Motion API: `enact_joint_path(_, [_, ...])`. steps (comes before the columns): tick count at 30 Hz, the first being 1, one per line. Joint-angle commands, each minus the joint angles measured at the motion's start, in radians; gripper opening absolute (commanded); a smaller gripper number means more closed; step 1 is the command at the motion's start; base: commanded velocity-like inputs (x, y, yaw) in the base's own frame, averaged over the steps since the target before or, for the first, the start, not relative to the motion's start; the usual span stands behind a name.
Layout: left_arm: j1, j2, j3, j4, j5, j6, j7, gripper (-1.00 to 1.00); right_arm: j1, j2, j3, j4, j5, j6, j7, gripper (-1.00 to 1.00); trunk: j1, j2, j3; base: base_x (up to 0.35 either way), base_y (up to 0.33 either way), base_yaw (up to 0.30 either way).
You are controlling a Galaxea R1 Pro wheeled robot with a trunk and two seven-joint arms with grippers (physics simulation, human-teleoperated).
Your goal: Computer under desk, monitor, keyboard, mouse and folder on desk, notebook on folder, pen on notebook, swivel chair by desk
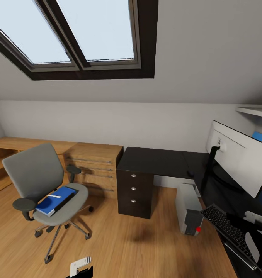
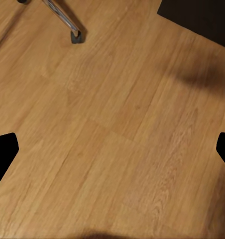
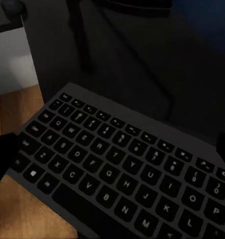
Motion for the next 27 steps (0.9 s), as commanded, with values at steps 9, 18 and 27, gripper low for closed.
enact_joint_path(9, [-0.001, 0.0, 0.005, 0.019, 0.002, -0.003, 0.001, 1.0, -0.001, 0.025, -0.001, -0.001, -0.006, -0.039, 0.002, 1.0, 0.0, -0.001, -0.001, 0.0, 0.0, -0.208])
enact_joint_path(18, [-0.001, 0.0, 0.006, 0.022, 0.002, -0.003, 0.001, 1.0, -0.001, 0.027, -0.002, -0.001, -0.006, -0.044, 0.001, 1.0, 0.0, -0.001, -0.001, 0.0, 0.0, -0.255])
enact_joint_path(27, [-0.001, 0.0, 0.006, 0.022, 0.002, -0.003, 0.001, 1.0, 0.0, 0.027, -0.001, -0.001, -0.005, -0.044, 0.001, 1.0, 0.0, -0.001, -0.001, 0.0, 0.0, -0.252])
